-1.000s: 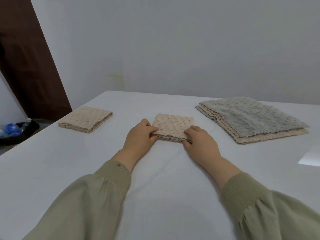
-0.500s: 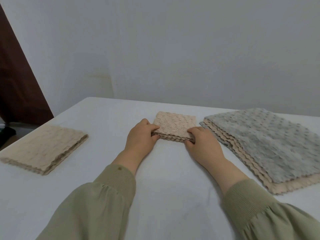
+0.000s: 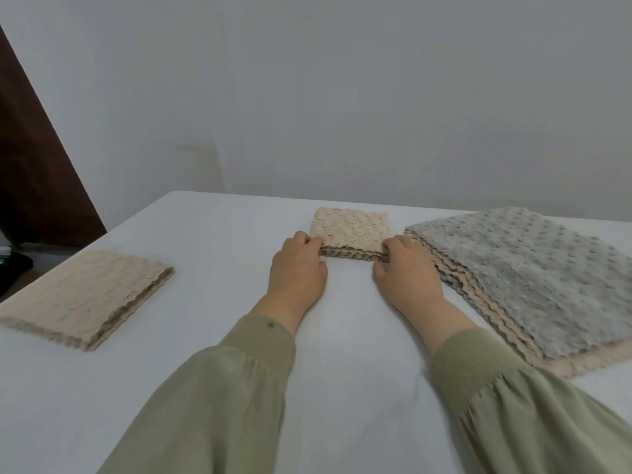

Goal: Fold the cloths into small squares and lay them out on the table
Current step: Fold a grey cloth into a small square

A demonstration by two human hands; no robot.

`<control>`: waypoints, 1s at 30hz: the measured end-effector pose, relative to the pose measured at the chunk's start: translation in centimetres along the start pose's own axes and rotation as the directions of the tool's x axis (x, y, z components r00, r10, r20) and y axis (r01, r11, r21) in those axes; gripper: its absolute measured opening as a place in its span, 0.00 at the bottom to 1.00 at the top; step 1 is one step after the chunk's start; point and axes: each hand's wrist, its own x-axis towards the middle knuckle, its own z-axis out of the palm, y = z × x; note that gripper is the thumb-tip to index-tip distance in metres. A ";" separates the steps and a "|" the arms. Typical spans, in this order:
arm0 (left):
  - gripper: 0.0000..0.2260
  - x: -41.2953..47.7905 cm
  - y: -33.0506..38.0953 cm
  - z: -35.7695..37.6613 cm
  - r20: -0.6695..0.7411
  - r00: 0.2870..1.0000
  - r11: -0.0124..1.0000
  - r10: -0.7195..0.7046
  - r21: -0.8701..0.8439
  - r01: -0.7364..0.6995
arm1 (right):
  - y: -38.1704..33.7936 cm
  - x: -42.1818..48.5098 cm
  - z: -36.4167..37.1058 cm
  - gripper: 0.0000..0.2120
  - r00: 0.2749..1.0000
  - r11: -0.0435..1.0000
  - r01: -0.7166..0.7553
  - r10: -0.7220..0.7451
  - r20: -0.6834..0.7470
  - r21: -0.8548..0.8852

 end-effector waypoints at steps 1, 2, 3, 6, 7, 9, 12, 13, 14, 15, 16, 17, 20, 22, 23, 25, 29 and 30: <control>0.20 -0.8 0.4 -0.2 0.008 1.000 1.000 0.000 0.013 0.000 | -0.1 -0.7 -0.3 0.16 1.000 1.000 -0.005 0.006 0.011 -0.007; 0.20 -1.6 0.7 -0.4 0.016 1.000 1.000 0.003 0.022 -0.003 | -0.3 -1.4 -0.5 0.16 1.000 1.000 -0.008 0.008 0.022 -0.014; 0.20 -2.5 1.1 -0.6 0.025 1.000 1.000 0.008 0.028 -0.008 | -0.5 -2.2 -0.8 0.16 1.000 1.000 -0.009 0.010 0.029 -0.017; 0.20 -5.1 2.2 -1.3 0.068 0.998 0.998 0.018 0.052 -0.021 | -1.3 -4.5 -1.9 0.16 0.998 1.000 -0.018 0.018 0.056 0.000; 0.19 -6.0 2.6 -1.5 0.082 0.996 0.998 0.020 0.065 -0.026 | -1.5 -5.4 -2.2 0.16 0.998 1.000 -0.016 0.016 0.067 0.000; 0.17 -7.6 3.1 -1.8 0.100 0.995 0.994 0.021 0.106 -0.031 | -1.7 -7.0 -2.7 0.16 0.996 1.000 -0.005 0.006 0.085 -0.009; 0.17 -9.8 3.8 -2.3 0.122 0.992 0.987 0.012 0.159 -0.031 | -1.9 -9.3 -3.4 0.16 0.995 1.000 0.015 -0.014 0.103 -0.008; 0.17 -10.5 4.0 -2.4 0.130 0.991 0.986 0.007 0.162 -0.029 | -2.0 -10.0 -3.7 0.15 0.994 1.000 0.018 -0.018 0.106 -0.002; 0.18 -11.1 4.3 -2.6 0.140 0.990 0.986 0.002 0.163 -0.025 | -2.0 -10.7 -4.0 0.15 0.994 1.000 0.020 -0.020 0.109 0.004; 0.18 -11.8 4.5 -2.7 0.148 0.989 0.986 -0.003 0.166 -0.022 | -2.1 -11.3 -4.2 0.15 0.994 1.000 0.024 -0.025 0.111 0.007; 0.18 -12.4 4.7 -2.8 0.153 0.988 0.985 -0.005 0.172 -0.022 | -2.1 -12.0 -4.5 0.15 0.993 0.999 0.031 -0.032 0.111 0.007; 0.18 -13.0 4.9 -3.0 0.155 0.988 0.984 -0.004 0.178 -0.024 | -2.1 -12.6 -4.7 0.15 0.993 0.999 0.040 -0.040 0.110 0.006; 0.19 -14.9 5.4 -3.5 0.180 0.984 0.985 -0.010 0.173 -0.022 | -1.6 -14.2 -5.7 0.16 0.993 0.999 0.030 -0.028 0.115 -0.014; 0.19 -16.2 5.6 -3.8 0.213 0.977 0.986 -0.006 0.161 -0.029 | -0.9 -15.1 -6.4 0.16 0.994 0.999 0.000 0.006 0.105 -0.051; 0.20 -16.8 5.7 -4.0 0.234 0.972 0.987 0.001 0.155 -0.039 | -0.5 -15.5 -6.7 0.16 0.994 0.997 -0.023 0.030 0.101 -0.073; 0.21 -17.6 5.7 -4.2 0.267 0.964 0.988 0.022 0.144 -0.062 | 0.6 -16.2 -7.3 0.17 0.989 0.988 -0.083 0.098 0.110 -0.129; 0.21 -17.9 5.8 -4.5 0.276 0.961 0.992 0.021 0.111 -0.054 | 2.6 -16.2 -7.9 0.21 0.968 0.958 -0.228 0.242 0.067 -0.175; 0.21 -17.9 5.8 -4.5 0.268 0.963 0.993 0.022 0.103 -0.051 | 3.0 -16.0 -8.0 0.22 0.956 0.944 -0.274 0.288 0.052 -0.181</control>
